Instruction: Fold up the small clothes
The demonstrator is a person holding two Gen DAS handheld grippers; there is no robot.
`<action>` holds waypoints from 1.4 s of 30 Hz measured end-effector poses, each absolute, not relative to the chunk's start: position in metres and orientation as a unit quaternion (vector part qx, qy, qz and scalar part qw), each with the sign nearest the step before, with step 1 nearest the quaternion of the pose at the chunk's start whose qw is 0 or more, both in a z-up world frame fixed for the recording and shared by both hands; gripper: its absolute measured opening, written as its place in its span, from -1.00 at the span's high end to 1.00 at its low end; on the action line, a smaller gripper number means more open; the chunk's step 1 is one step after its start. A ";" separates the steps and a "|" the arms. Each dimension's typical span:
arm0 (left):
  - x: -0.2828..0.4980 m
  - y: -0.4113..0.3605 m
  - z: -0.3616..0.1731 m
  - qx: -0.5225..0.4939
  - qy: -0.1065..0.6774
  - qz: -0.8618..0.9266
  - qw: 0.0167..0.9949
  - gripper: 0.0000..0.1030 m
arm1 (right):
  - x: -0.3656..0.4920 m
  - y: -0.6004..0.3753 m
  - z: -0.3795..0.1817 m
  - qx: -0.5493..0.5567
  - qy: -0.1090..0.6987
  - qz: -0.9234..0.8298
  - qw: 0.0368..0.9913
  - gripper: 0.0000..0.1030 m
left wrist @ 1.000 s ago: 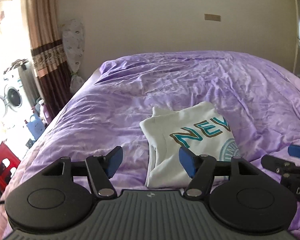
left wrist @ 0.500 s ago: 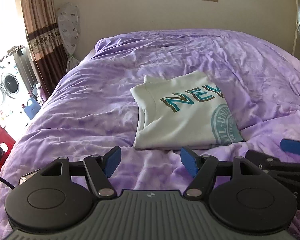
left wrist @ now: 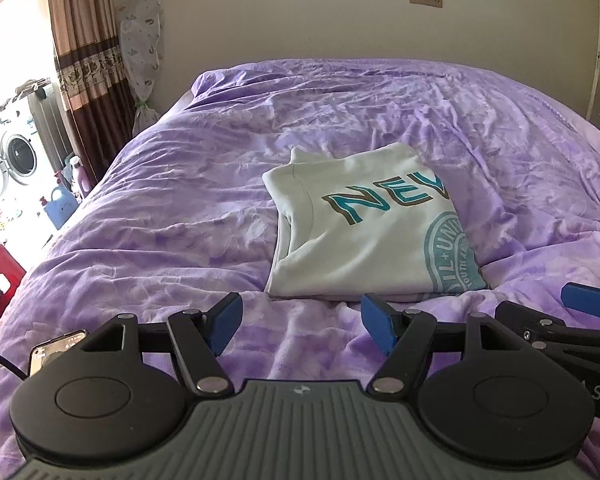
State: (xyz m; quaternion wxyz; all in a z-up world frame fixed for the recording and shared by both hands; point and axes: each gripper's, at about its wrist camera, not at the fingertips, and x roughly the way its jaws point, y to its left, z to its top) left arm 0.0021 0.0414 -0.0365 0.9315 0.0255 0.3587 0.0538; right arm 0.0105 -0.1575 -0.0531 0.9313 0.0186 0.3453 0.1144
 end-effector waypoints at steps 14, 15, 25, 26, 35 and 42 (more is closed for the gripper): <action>0.001 0.038 -0.034 0.027 0.351 0.054 0.934 -0.55 | 0.011 -0.156 -0.050 0.015 0.338 0.114 0.934 -0.29; 0.001 0.038 -0.034 0.027 0.351 0.053 0.935 -0.55 | 0.011 -0.156 -0.050 0.016 0.338 0.114 0.934 -0.29; 0.001 0.037 -0.035 0.026 0.352 0.054 0.934 -0.55 | 0.011 -0.156 -0.051 0.016 0.336 0.115 0.935 -0.29; 0.001 0.037 -0.034 0.026 0.352 0.053 0.934 -0.55 | 0.011 -0.156 -0.051 0.016 0.336 0.115 0.935 -0.29; 0.001 0.037 -0.034 0.027 0.351 0.053 0.934 -0.54 | 0.010 -0.155 -0.050 0.016 0.336 0.115 0.935 -0.29; 0.001 0.036 -0.033 0.026 0.351 0.052 0.935 -0.54 | 0.010 -0.154 -0.050 0.016 0.336 0.116 0.935 -0.29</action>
